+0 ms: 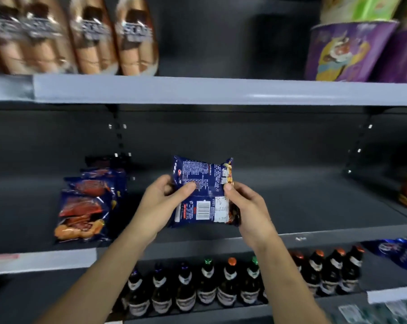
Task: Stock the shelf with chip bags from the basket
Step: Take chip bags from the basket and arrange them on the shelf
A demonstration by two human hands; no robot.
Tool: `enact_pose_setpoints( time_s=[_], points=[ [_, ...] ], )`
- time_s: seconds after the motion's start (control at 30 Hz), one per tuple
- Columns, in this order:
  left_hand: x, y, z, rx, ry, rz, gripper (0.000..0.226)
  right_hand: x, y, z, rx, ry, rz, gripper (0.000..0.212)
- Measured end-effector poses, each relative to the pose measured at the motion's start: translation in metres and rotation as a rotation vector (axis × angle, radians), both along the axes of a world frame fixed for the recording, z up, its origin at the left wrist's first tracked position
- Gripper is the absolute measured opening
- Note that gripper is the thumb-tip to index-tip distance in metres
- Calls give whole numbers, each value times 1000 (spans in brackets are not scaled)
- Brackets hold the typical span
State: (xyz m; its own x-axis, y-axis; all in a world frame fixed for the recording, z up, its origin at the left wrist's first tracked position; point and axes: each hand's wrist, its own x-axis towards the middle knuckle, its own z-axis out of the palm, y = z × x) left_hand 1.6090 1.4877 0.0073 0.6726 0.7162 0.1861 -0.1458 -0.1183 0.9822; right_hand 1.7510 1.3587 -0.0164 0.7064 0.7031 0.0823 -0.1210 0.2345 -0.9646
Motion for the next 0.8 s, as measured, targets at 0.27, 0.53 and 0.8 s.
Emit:
enact_pose_setpoints(
  time_s=[0.27, 0.53, 0.8],
  points=[
    [-44, 45, -15, 388, 128, 373, 20, -51, 60, 7, 46, 44, -126, 15],
    [-41, 48, -11, 315, 98, 130, 29, -84, 87, 10, 47, -155, -116, 11],
    [-46, 76, -16, 23, -20, 83, 29, -79, 84, 14, 88, -179, -203, 18]
  ],
)
